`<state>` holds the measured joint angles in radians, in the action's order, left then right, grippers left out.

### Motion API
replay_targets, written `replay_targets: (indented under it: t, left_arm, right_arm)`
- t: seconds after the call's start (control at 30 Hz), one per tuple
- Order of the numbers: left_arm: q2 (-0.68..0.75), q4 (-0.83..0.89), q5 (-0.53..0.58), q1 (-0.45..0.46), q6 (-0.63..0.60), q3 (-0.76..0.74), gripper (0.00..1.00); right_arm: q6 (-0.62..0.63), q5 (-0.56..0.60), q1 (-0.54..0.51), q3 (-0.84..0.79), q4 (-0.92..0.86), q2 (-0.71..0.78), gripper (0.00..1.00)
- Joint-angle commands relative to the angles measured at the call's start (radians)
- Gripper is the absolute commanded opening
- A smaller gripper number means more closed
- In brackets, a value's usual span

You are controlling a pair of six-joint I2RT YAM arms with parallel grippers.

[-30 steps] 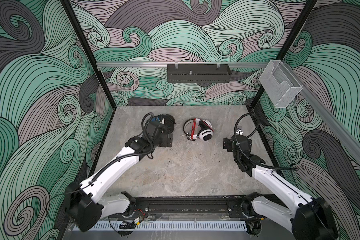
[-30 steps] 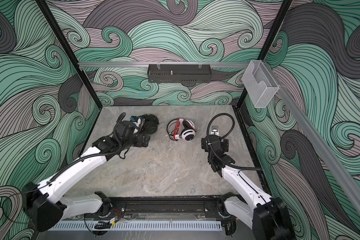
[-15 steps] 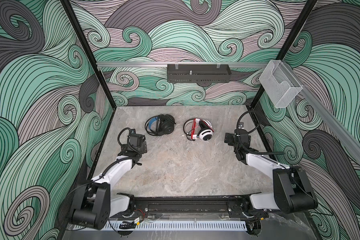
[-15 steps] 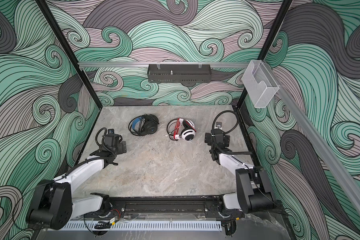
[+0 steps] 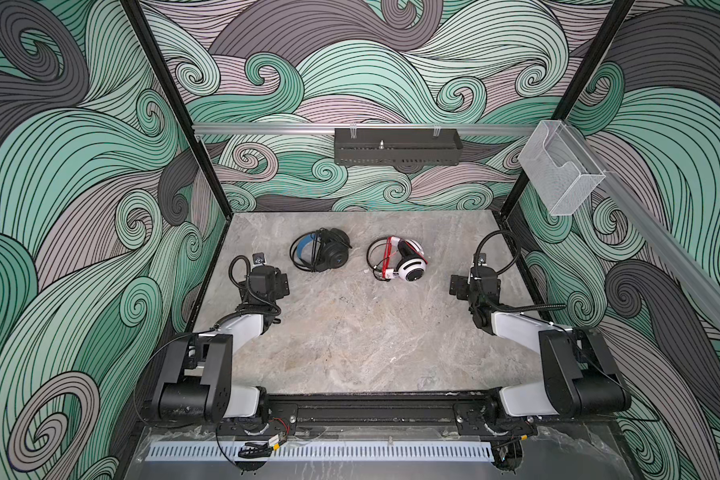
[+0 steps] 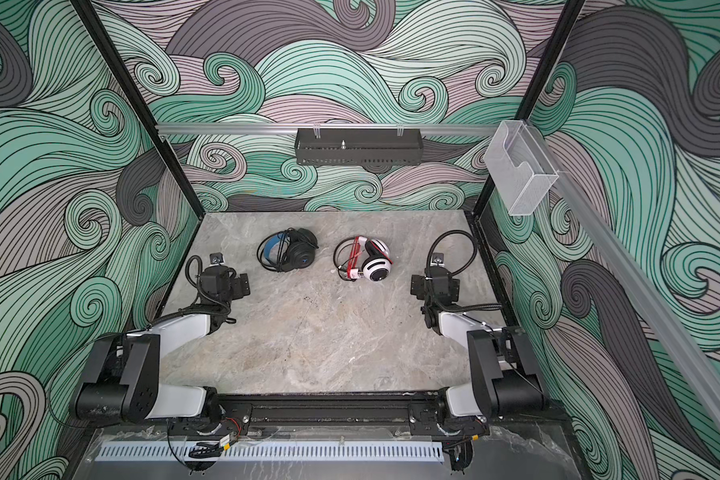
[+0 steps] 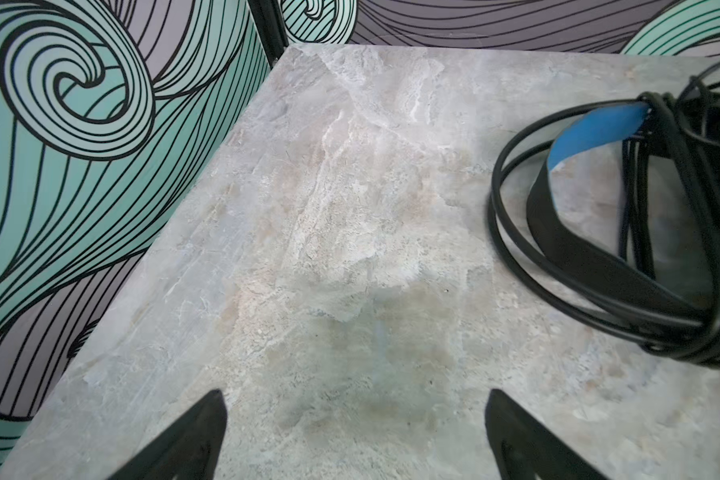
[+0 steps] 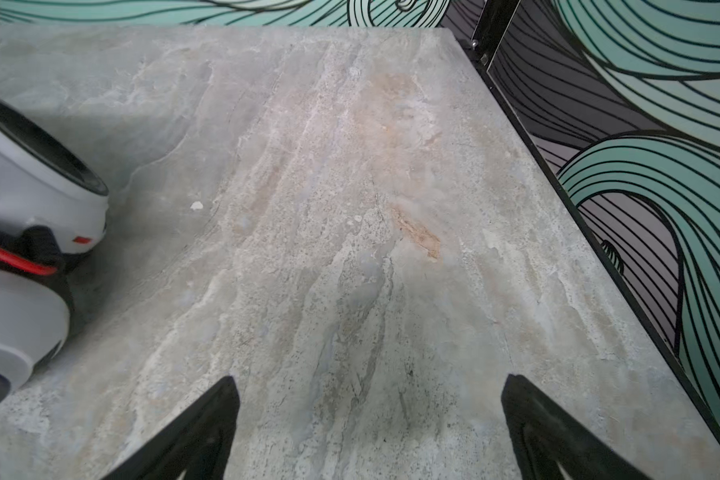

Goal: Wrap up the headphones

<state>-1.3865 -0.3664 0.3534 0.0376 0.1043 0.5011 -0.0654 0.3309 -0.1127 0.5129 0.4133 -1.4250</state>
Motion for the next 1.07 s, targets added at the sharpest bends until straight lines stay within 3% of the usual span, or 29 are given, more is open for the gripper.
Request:
replay_targets:
  t: [0.0, 0.13, 0.2, 0.3, 0.53, 0.63, 1.03]
  left_arm:
    - [-0.017, -0.193, -0.058, -0.026, -0.044, -0.020, 0.99]
    - [-0.116, -0.310, -0.060, -0.031, -0.044, -0.047, 0.99]
    - [-0.159, -0.383, -0.089, -0.034, -0.072, -0.057, 0.99]
    - [-0.139, -0.326, -0.111, -0.047, -0.047, -0.047, 0.98]
    - [-0.141, -0.307, -0.115, -0.054, -0.039, -0.036, 0.99]
    - [-0.137, -0.311, -0.114, -0.054, -0.038, -0.039, 0.99]
    - [-0.140, -0.312, -0.115, -0.054, -0.039, -0.038, 0.99]
  right_arm:
    - [-0.017, -0.015, 0.015, -0.037, 0.106, 0.042, 0.99]
    - [0.071, -0.076, 0.028, -0.059, 0.228, 0.015, 0.99]
    - [0.042, -0.149, 0.079, -0.101, 0.330, -0.022, 0.99]
    - [0.065, -0.226, 0.093, -0.122, 0.475, -0.124, 0.99]
    - [0.081, -0.203, 0.073, -0.119, 0.450, -0.112, 0.99]
    - [0.094, -0.260, 0.079, -0.109, 0.426, -0.109, 0.99]
    - [0.098, -0.286, 0.084, -0.102, 0.421, -0.116, 0.99]
